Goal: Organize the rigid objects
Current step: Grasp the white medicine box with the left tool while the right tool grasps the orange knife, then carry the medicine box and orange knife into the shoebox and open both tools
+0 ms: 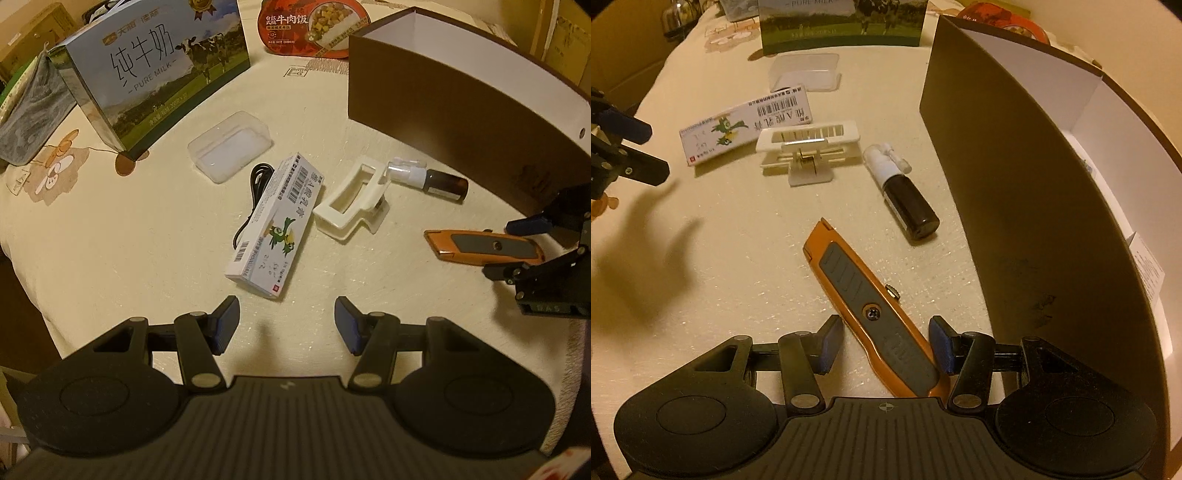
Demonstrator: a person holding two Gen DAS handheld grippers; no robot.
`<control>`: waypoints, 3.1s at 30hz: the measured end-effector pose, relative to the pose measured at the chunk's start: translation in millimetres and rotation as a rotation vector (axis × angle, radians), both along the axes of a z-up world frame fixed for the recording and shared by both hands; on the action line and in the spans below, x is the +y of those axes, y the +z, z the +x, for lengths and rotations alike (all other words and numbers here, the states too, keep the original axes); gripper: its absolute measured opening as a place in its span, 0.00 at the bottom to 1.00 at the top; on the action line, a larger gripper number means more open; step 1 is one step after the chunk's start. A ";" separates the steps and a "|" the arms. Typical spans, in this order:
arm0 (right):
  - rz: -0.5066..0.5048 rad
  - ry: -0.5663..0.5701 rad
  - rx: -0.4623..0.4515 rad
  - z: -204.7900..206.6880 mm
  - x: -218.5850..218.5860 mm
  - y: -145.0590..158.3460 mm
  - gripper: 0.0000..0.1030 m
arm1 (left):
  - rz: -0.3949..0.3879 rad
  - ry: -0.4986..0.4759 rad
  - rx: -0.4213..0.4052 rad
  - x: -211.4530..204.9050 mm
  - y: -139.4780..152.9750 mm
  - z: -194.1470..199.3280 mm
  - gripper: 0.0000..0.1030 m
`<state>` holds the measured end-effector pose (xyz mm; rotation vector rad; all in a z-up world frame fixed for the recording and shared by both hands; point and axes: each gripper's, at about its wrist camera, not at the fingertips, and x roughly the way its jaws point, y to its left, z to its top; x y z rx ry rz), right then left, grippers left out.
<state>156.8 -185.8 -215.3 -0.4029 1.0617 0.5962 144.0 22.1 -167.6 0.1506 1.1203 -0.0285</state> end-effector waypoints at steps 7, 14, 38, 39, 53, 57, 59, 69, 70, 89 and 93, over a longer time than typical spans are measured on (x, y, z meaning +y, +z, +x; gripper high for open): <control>0.053 -0.166 0.074 -3.6 -6.2 7.1 0.35 | 0.086 -0.040 -0.035 0.0 -6.2 1.4 0.52; 0.153 -0.496 0.146 -7.6 -26.1 11.5 0.31 | 0.230 -0.147 -0.095 -12.4 -22.8 10.2 0.58; 0.169 -0.501 0.160 -21.6 -39.4 12.6 0.31 | -0.094 0.050 0.104 6.5 -28.4 -19.5 0.34; 0.165 -0.494 0.158 -22.3 -38.1 12.9 0.31 | -0.121 0.063 0.126 6.7 -28.9 -23.8 0.34; 0.111 -0.427 0.114 -18.4 -28.1 11.3 0.35 | -0.047 0.008 0.100 -12.7 -33.7 10.1 0.48; 0.097 -0.408 0.098 -15.8 -22.2 6.6 0.35 | -0.025 0.001 0.105 -16.9 -42.5 16.5 0.42; 0.088 -0.391 0.099 -14.8 -19.0 3.4 0.35 | -0.029 0.009 0.120 -18.2 -47.9 18.6 0.39; 0.035 -0.360 0.056 -10.8 -4.1 -3.9 0.29 | -0.012 0.008 0.116 -20.1 -54.1 19.3 0.34; 0.031 -0.356 0.054 -11.3 -3.8 -3.6 0.28 | -0.007 0.005 0.115 -21.0 -53.8 18.8 0.33; 0.176 -0.421 0.132 -32.0 -20.2 30.8 0.27 | -0.032 -0.038 0.086 -36.0 -16.2 4.1 0.32; 0.203 -0.435 0.112 -34.9 -24.1 53.4 0.27 | -0.039 -0.060 0.060 -45.3 6.3 5.8 0.32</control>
